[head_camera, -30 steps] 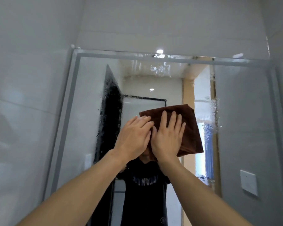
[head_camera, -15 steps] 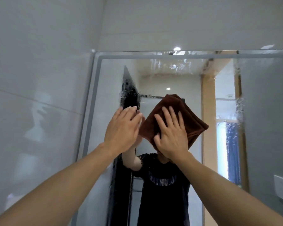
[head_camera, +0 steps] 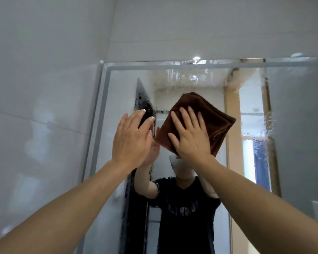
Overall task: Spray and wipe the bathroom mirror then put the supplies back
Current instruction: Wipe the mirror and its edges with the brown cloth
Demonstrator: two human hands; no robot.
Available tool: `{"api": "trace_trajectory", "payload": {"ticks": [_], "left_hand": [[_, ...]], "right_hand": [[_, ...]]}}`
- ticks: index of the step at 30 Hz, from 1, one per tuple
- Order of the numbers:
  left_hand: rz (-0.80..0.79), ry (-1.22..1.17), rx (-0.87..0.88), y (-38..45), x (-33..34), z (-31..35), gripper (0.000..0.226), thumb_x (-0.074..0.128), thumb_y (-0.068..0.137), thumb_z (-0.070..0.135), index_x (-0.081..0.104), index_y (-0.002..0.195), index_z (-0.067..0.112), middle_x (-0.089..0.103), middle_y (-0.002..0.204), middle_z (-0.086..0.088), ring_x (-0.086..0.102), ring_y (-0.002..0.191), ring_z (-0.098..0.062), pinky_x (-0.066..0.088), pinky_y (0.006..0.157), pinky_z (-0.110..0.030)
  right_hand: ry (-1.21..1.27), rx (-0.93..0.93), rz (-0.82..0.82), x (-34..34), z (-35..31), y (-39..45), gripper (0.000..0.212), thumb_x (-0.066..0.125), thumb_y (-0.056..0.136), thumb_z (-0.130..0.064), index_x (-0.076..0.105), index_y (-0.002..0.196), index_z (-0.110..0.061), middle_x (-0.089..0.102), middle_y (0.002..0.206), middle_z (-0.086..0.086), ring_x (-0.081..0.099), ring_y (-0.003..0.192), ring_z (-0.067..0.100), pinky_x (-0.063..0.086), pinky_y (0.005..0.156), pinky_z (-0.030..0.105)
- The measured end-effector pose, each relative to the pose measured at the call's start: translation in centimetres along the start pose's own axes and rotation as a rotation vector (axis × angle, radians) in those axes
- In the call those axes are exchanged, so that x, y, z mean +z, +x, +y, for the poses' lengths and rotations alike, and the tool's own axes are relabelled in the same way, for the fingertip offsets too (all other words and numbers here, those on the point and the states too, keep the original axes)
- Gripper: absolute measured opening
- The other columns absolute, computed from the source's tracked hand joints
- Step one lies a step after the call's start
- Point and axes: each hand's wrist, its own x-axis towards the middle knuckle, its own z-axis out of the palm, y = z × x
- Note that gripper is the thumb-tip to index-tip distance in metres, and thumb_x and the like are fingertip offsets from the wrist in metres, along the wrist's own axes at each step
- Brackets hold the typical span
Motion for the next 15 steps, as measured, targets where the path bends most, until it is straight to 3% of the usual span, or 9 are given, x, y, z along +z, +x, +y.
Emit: {"api": "trace_trajectory", "payload": {"ticks": [7, 11, 15], "left_hand": [[-0.038, -0.003, 0.087, -1.4, 0.6, 2.2, 0.048, 0.036, 0.095, 0.027, 0.055, 0.139, 0.020, 0.045, 0.152, -0.010, 0.037, 0.143, -0.025, 0.017, 0.124, -0.046], [0.007, -0.033, 0.147, -1.2, -0.8, 2.0, 0.050, 0.039, 0.095, 0.026, 0.052, 0.142, 0.020, 0.044, 0.153, -0.011, 0.037, 0.145, -0.025, 0.018, 0.124, -0.047], [0.040, -0.032, 0.115, -1.0, -2.2, 0.2, 0.049, 0.040, 0.096, 0.026, 0.051, 0.144, 0.019, 0.046, 0.151, -0.010, 0.039, 0.143, -0.025, 0.021, 0.123, -0.048]], "right_hand": [[0.013, -0.145, -0.048, 0.2, 3.3, -5.2, 0.066, 0.031, 0.098, -0.063, 0.018, 0.158, -0.040, 0.011, 0.168, 0.006, 0.006, 0.155, 0.024, 0.009, 0.125, 0.049], [-0.004, 0.002, 0.030, -0.4, 5.7, -0.3, 0.064, 0.032, 0.096, -0.064, 0.025, 0.155, -0.042, 0.019, 0.166, 0.006, 0.013, 0.154, 0.024, 0.011, 0.124, 0.049], [0.007, -0.011, 0.034, -0.5, 3.7, 5.4, 0.066, 0.029, 0.095, -0.064, 0.027, 0.156, -0.038, 0.018, 0.167, 0.007, 0.011, 0.154, 0.025, 0.010, 0.124, 0.051]]}}
